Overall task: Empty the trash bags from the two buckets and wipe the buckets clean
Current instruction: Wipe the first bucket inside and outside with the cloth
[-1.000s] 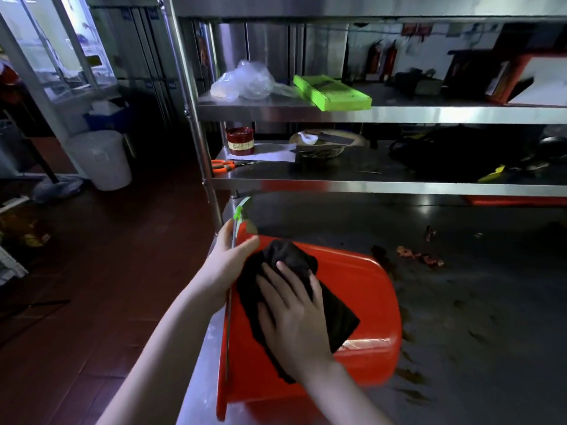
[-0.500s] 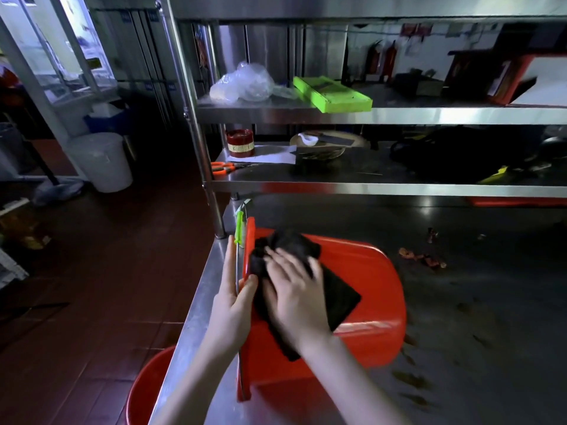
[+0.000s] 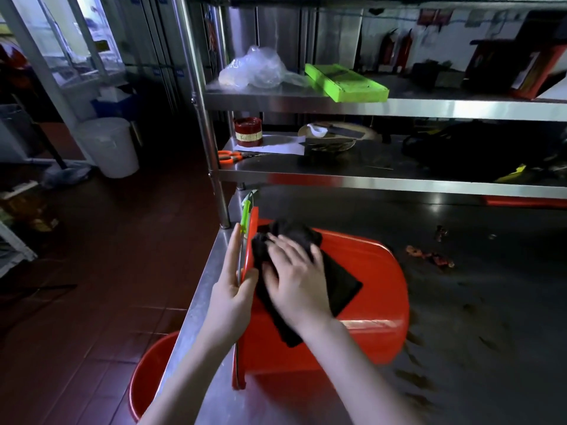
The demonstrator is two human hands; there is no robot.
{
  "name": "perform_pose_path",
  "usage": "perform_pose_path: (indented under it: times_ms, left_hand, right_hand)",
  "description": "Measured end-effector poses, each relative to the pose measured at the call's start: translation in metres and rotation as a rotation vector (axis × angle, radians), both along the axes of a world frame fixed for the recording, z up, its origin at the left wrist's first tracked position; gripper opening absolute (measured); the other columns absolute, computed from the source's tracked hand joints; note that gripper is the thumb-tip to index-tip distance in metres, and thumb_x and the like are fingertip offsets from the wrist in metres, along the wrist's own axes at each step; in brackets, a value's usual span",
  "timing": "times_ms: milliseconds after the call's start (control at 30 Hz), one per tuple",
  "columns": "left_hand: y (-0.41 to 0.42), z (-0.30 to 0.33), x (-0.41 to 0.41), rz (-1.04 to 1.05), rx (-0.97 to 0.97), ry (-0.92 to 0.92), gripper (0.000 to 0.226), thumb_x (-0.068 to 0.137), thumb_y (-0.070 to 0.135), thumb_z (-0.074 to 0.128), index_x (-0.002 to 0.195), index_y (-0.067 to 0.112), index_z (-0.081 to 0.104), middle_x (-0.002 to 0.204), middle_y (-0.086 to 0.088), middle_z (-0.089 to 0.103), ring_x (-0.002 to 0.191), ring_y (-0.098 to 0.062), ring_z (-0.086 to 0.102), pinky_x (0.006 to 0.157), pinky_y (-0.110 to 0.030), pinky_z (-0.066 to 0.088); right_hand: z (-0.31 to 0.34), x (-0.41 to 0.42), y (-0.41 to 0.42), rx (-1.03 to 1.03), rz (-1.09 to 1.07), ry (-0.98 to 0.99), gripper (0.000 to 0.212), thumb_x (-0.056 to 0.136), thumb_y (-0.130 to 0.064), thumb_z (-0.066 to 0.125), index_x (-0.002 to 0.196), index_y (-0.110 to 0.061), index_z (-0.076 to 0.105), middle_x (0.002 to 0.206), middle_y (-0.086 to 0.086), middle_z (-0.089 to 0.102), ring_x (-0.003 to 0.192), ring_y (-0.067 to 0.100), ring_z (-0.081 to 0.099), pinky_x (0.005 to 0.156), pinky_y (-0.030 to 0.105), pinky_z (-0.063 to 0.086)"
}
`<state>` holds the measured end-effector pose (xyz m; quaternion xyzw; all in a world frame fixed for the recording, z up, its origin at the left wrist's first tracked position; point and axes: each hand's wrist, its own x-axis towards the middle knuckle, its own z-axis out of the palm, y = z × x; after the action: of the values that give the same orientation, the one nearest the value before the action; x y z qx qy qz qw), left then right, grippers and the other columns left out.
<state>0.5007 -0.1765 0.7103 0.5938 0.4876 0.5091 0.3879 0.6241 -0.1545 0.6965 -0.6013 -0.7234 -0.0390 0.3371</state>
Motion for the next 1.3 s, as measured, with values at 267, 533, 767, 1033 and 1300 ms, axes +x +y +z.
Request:
perform_pose_path:
  times_ms: [267, 533, 767, 1033, 1300]
  left_hand:
    - [-0.039, -0.01, -0.005, -0.045, 0.003, 0.106, 0.067, 0.094, 0.024, 0.043, 0.15, 0.044, 0.012, 0.106, 0.055, 0.05, 0.09, 0.025, 0.055, 0.084, -0.002, 0.043]
    - [-0.038, 0.004, -0.021, -0.112, -0.082, 0.025, 0.078, 0.094, 0.021, 0.055, 0.129, 0.078, 0.015, 0.136, 0.041, 0.042, 0.105, 0.008, 0.06, 0.089, -0.02, 0.051]
    - [0.035, 0.051, -0.023, -0.038, -0.424, -0.141, 0.083, 0.087, 0.031, 0.07, 0.145, 0.054, 0.015, 0.121, 0.0, 0.063, 0.097, -0.014, 0.067, 0.079, -0.031, 0.052]
    - [0.017, 0.049, -0.006, -0.148, -0.358, -0.025, 0.097, 0.081, -0.02, 0.046, 0.124, 0.066, 0.033, 0.105, -0.012, 0.068, 0.073, -0.033, 0.064, 0.064, -0.049, 0.057]
    - [-0.015, 0.006, 0.001, -0.145, -0.116, 0.046, 0.104, 0.069, -0.006, 0.045, 0.144, 0.06, 0.019, 0.118, 0.042, 0.056, 0.088, -0.017, 0.067, 0.069, -0.055, 0.058]
  right_hand:
    - [0.022, 0.122, 0.031, -0.593, -0.604, 0.211, 0.033, 0.097, -0.039, 0.035, 0.117, -0.027, 0.059, 0.129, 0.009, 0.059, 0.123, 0.03, 0.049, 0.106, 0.049, 0.03]
    - [0.022, -0.016, 0.026, -0.175, -0.008, 0.02, 0.046, 0.091, -0.043, 0.033, 0.118, -0.021, 0.065, 0.124, -0.003, 0.065, 0.122, 0.02, 0.054, 0.103, 0.049, 0.035]
    - [-0.006, -0.015, -0.033, 0.019, 0.009, -0.057, 0.04, 0.093, -0.038, 0.042, 0.126, -0.024, 0.06, 0.138, -0.008, 0.056, 0.132, 0.015, 0.047, 0.105, 0.053, 0.033]
    - [-0.032, 0.087, -0.026, 0.095, -0.345, 0.028, 0.038, 0.089, -0.036, 0.043, 0.105, -0.015, 0.07, 0.115, 0.009, 0.069, 0.111, 0.025, 0.062, 0.093, 0.045, 0.042]
    - [-0.02, 0.048, 0.006, 0.062, -0.322, 0.064, 0.029, 0.087, -0.033, 0.047, 0.103, -0.02, 0.066, 0.109, 0.002, 0.069, 0.104, 0.024, 0.063, 0.091, 0.043, 0.039]
